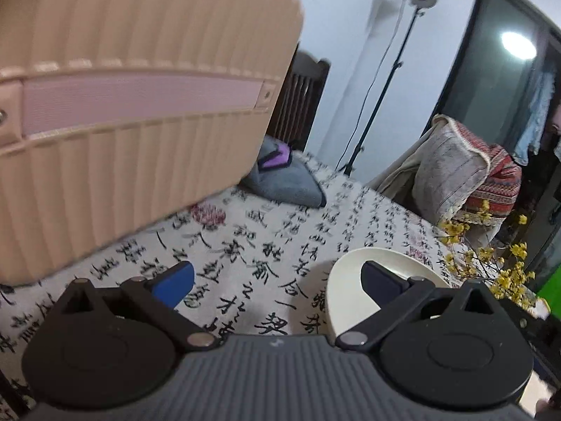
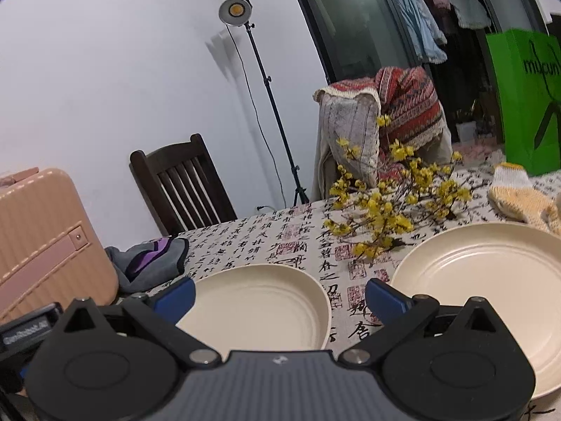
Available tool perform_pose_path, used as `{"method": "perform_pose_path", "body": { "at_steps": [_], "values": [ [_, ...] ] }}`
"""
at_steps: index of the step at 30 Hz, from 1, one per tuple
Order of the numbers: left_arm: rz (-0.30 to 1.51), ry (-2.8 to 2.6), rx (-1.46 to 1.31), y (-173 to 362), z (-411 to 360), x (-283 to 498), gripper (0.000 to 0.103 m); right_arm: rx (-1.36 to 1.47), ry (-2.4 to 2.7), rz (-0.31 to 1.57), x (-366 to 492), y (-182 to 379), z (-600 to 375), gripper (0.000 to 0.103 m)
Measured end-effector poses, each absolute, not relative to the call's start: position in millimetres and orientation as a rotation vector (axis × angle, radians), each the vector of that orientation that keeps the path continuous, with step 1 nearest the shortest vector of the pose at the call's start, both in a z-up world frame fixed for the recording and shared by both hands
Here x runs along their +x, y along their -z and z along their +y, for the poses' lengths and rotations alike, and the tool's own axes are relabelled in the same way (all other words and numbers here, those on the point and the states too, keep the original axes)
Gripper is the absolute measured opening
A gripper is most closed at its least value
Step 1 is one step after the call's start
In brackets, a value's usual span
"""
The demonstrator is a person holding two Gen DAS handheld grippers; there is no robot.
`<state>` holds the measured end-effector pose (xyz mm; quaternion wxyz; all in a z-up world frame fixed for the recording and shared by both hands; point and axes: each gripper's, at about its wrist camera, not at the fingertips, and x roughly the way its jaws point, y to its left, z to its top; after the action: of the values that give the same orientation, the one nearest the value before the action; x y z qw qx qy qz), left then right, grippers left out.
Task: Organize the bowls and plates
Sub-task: 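Position both grippers at the rim of the cream plate beside the pink suitcase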
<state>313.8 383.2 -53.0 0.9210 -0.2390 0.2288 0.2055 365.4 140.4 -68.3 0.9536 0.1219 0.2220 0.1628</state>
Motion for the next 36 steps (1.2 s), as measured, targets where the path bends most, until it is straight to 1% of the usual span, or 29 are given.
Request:
{"method": "perform_pose_path", "body": {
  "at_steps": [9, 13, 20, 23, 28, 30, 32, 36],
  "values": [
    [0.497, -0.376, -0.491, 53, 376, 355, 0.103, 0.26, -0.349, 0.478, 373, 71, 139, 0.103],
    [0.52, -0.344, -0.482, 64, 374, 360, 0.103, 0.274, -0.353, 0.5, 378, 73, 137, 0.103],
    [0.498, -0.329, -0.499, 63, 375, 353, 0.103, 0.291, -0.341, 0.523, 383, 76, 132, 0.101],
    [0.487, -0.319, -0.495, 62, 375, 352, 0.101, 0.275, -0.344, 0.522, 382, 76, 134, 0.1],
    [0.504, -0.278, -0.495, 63, 373, 354, 0.09, 0.296, -0.367, 0.549, 386, 79, 132, 0.084],
    [0.516, -0.256, -0.499, 64, 373, 355, 0.086, 0.308, -0.365, 0.565, 389, 80, 130, 0.075],
    [0.525, -0.247, -0.501, 66, 372, 356, 0.084, 0.316, -0.362, 0.58, 391, 82, 129, 0.07],
    [0.545, -0.237, -0.512, 69, 373, 357, 0.073, 0.334, -0.383, 0.603, 393, 85, 128, 0.059]
  ]
}}
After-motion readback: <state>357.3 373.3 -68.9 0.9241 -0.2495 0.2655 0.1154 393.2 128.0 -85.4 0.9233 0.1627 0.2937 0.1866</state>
